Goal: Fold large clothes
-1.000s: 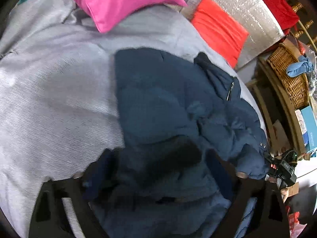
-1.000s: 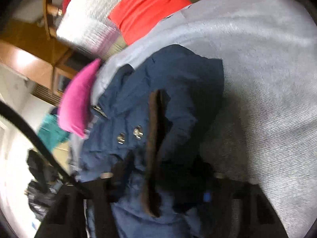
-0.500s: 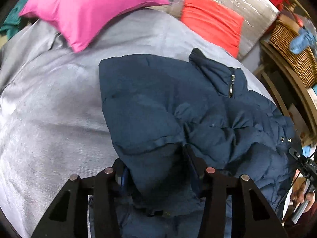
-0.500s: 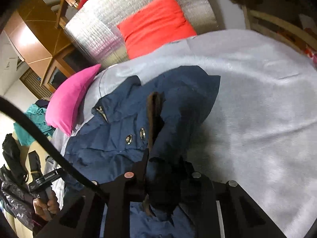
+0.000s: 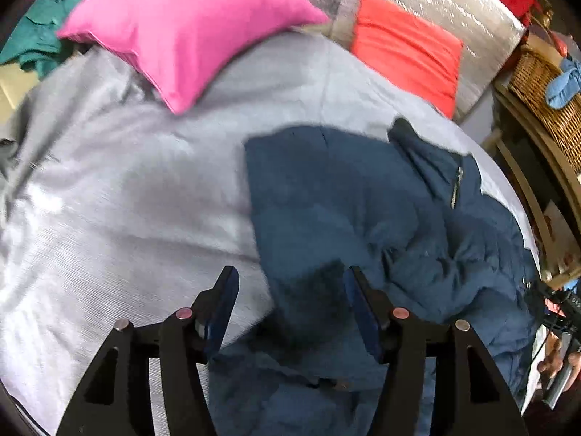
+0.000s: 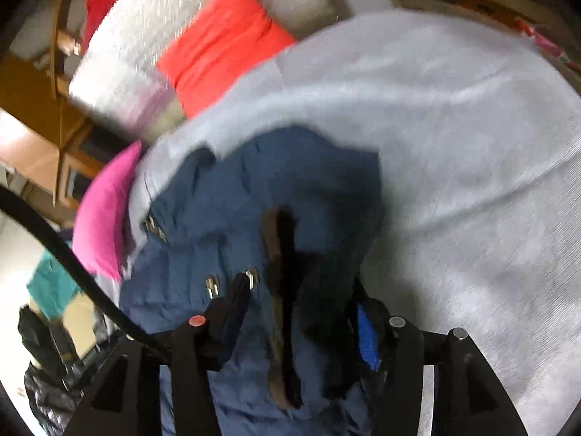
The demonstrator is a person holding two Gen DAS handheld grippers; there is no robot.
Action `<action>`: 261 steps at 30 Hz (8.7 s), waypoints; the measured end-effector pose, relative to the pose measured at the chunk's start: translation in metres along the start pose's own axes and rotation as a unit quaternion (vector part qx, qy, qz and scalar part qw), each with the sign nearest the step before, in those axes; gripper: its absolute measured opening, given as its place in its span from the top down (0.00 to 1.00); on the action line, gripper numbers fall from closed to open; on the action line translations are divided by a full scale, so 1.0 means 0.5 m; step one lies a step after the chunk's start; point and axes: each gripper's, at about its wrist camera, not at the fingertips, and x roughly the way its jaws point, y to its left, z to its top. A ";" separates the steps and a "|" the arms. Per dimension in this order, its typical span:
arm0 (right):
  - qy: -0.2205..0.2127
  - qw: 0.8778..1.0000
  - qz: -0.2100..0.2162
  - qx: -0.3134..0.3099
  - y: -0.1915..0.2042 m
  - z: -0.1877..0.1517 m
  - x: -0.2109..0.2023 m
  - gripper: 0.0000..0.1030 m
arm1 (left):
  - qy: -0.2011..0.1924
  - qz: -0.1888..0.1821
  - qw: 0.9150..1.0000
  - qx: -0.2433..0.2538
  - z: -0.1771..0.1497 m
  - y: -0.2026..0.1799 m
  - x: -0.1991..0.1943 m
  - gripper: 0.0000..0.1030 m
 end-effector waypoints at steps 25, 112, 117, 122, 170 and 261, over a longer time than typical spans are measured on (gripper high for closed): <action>-0.083 0.993 -0.041 0.079 -0.024 -0.083 -0.049 0.30 | -0.008 0.079 0.993 0.091 -0.079 -0.045 -0.062 0.27; 0.038 0.981 -0.149 -0.117 0.202 -0.225 -0.010 0.42 | 0.019 0.107 0.981 0.162 -0.100 -0.077 -0.050 0.23; 0.013 0.988 -0.119 -0.094 0.161 -0.213 -0.099 0.42 | -0.008 0.099 0.986 0.135 -0.116 -0.011 -0.119 0.23; -0.013 0.993 -0.091 -0.069 0.086 -0.208 -0.202 0.41 | -0.030 0.087 0.989 0.118 -0.175 0.054 -0.185 0.23; 0.161 0.986 -0.039 0.006 -0.193 -0.530 -0.256 0.26 | 0.087 -0.026 0.995 -0.036 -0.587 0.122 -0.251 0.32; -0.156 0.969 0.178 0.077 0.055 0.182 -0.086 0.25 | -0.138 -0.229 0.943 -0.197 0.109 -0.012 -0.150 0.13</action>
